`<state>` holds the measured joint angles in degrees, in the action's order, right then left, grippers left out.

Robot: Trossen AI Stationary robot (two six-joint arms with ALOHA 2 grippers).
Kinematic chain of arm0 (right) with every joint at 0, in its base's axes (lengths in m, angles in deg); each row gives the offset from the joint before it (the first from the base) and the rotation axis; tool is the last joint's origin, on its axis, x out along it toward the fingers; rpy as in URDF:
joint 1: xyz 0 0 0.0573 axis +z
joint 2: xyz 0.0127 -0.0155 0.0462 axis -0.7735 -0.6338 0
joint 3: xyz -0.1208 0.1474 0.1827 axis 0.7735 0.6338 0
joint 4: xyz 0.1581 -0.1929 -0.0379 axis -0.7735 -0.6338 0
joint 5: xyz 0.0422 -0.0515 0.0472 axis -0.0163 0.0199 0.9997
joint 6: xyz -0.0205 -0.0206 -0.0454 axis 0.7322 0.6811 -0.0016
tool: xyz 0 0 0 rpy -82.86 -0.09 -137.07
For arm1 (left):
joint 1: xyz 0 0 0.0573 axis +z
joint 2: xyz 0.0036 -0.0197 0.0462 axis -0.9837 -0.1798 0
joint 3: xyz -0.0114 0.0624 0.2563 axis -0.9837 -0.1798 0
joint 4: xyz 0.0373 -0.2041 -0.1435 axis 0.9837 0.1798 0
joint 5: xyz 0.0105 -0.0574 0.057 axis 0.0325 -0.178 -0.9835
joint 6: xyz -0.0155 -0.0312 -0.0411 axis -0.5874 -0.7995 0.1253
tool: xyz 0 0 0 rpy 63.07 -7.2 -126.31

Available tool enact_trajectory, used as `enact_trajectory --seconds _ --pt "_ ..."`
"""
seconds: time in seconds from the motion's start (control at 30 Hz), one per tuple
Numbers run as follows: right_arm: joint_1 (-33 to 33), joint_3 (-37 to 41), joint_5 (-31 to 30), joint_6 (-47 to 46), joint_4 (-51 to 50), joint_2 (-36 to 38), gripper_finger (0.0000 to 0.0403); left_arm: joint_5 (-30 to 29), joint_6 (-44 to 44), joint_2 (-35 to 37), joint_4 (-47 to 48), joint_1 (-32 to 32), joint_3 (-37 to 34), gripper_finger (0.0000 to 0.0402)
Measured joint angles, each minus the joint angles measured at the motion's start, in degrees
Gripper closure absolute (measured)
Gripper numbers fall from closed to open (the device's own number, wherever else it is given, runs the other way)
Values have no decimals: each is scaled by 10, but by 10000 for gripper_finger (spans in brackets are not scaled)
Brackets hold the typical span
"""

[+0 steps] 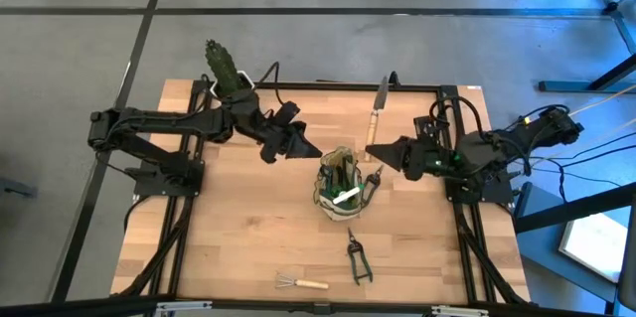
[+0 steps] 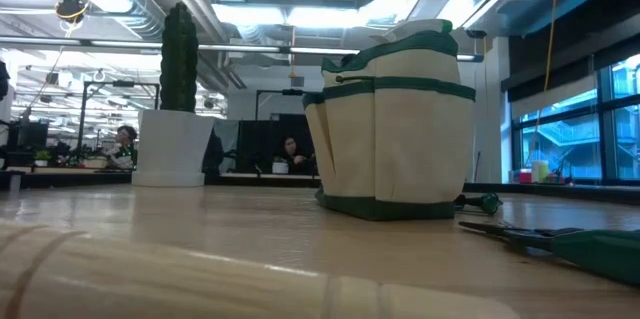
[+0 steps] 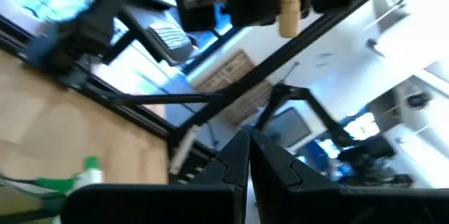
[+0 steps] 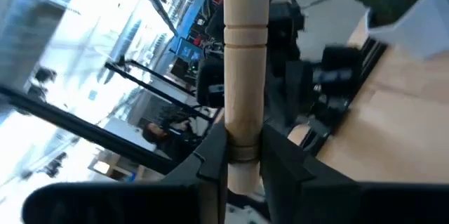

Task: Pick & Place Garden tools in Gardening bag
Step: Put the trowel into the gardening bag

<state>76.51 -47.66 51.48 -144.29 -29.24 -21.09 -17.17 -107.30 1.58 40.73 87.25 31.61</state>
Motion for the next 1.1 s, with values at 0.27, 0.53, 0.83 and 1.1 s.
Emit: enact_trajectory --seconds 0.27,0.53,0.83,1.1 --pt "-21 0 0 142 -3 0 339 6 -107 0 -31 5 0 389" --pt "-46 0 12 409 -1 0 340 -95 -162 0 -32 4 0 390" --pt "-81 0 36 643 -12 0 340 -238 -294 0 -14 4 -1 390" --pt "-102 0 23 876 -22 0 340 -187 -382 0 -14 1 -1 391"
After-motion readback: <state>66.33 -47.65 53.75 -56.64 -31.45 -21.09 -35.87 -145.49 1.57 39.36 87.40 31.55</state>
